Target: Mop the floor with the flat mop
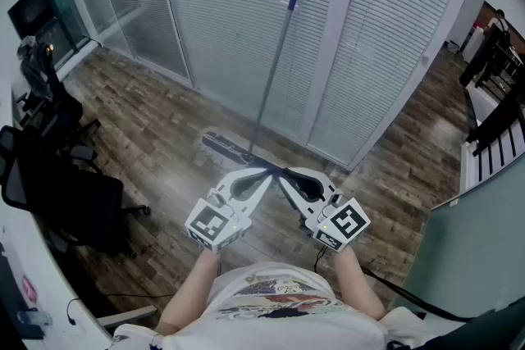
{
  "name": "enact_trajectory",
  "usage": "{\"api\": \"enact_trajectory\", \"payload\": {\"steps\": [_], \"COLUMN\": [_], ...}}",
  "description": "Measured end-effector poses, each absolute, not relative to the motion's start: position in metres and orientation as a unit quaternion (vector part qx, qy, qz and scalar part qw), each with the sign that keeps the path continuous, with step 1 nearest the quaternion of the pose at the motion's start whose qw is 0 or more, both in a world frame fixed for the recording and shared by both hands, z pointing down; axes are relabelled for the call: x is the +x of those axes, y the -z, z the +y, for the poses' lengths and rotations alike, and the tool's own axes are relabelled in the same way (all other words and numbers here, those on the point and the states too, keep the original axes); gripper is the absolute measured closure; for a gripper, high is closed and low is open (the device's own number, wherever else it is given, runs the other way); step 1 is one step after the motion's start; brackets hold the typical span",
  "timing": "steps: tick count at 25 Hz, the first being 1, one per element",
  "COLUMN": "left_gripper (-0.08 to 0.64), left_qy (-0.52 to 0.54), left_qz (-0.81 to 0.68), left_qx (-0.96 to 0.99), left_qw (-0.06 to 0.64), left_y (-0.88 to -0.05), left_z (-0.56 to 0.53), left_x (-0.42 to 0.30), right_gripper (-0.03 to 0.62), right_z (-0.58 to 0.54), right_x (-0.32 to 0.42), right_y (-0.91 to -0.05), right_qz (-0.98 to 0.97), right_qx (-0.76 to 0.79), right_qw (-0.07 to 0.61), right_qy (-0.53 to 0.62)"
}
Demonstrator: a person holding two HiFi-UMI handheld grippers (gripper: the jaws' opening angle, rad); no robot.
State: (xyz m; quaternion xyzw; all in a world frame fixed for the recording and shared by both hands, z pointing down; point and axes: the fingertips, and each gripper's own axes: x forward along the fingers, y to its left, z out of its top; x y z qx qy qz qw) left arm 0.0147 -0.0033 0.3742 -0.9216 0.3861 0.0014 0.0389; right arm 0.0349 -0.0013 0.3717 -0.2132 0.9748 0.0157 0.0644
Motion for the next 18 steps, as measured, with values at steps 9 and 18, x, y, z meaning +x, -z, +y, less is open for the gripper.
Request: {"api": "enact_trajectory", "payload": {"steps": [9,18], "left_gripper": [0.548,0.548], "left_qy": [-0.012,-0.015], "left_qz": [0.374,0.364], "left_qx": [-0.926,-0.930], "left_qw": [0.046,0.047], "left_y": [-0.3742,-0.3729], "left_z": [-0.0033,0.0016], "left_x": [0.0142,0.0166], "right_gripper": [0.537,0.537], "right_z": [-0.0058,-0.0032], "right_x": [0.0330,0.0304], "right_y": [-0.3696,-0.3694], "right_qz": [0.973,0.973], "right_qx": [-0.216,-0.218], "right_qw": [0.081,0.079], "right_qy": [-0.001,0.006]}}
